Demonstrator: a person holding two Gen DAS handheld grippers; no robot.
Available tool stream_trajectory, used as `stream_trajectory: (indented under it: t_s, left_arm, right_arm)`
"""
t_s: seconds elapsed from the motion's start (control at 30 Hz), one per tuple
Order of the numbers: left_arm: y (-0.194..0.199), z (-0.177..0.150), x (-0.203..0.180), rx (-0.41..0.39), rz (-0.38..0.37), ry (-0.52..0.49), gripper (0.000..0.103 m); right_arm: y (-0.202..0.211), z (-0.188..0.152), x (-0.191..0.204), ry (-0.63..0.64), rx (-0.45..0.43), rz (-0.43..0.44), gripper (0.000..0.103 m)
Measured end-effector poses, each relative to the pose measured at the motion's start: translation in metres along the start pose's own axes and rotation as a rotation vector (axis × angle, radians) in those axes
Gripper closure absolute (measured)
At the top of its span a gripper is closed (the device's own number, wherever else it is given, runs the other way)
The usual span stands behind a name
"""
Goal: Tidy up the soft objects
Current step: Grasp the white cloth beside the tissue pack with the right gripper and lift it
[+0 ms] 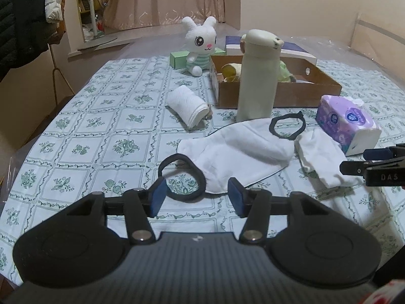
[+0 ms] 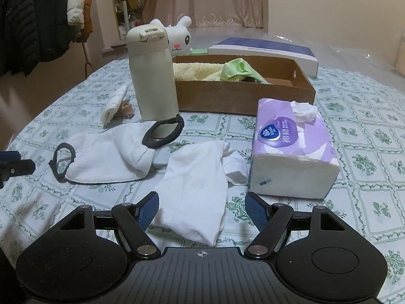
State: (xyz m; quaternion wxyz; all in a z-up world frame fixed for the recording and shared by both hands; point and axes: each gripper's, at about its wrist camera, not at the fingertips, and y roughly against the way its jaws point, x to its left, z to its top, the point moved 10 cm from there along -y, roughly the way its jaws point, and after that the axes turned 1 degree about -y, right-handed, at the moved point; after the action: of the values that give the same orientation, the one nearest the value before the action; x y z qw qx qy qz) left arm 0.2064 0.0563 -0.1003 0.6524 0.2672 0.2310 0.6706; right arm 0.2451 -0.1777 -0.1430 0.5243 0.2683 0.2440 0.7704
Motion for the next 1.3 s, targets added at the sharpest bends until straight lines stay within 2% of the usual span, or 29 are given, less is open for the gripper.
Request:
stream_trajectory:
  t_s: [0.23,0.5,0.53,0.57,0.83,1.0,1.13,1.3]
  left_arm:
    - [-0.008,-0.004,0.002,0.01,0.004,0.003,0.051]
    - [-0.018,-0.006,0.003,0.02,0.005,0.005,0.046]
    - [-0.019,-0.006,0.003,0.022,0.004,0.006,0.046]
    - [-0.02,-0.007,0.003,0.023,0.004,0.006,0.046]
    - [-0.028,-0.009,0.003,0.032,-0.006,0.006,0.046]
    - [-0.037,-0.01,-0.002,0.039,-0.016,-0.003,0.046]
    - [-0.041,-0.005,-0.003,0.035,-0.019,-0.007,0.046]
    - [-0.052,0.014,-0.001,0.0,0.011,-0.055,0.046]
  right_arm:
    - [-0.025,0.004,-0.002,-0.014,0.001,-0.012,0.028]
    - [-0.049,0.005,-0.002,-0.035,-0.004,-0.014,0.029]
    - [-0.051,0.005,-0.001,-0.03,-0.007,-0.011,0.031]
    - [-0.052,0.004,0.001,-0.022,-0.011,-0.005,0.041]
    - [-0.047,-0.004,0.004,0.019,-0.017,0.037,0.089]
    - [-0.028,-0.007,0.001,0.018,-0.024,0.064,0.093]
    - [-0.021,-0.005,0.002,0.05,-0.033,0.052,0.092]
    - [-0.017,0.013,0.006,0.079,-0.114,0.035,0.093]
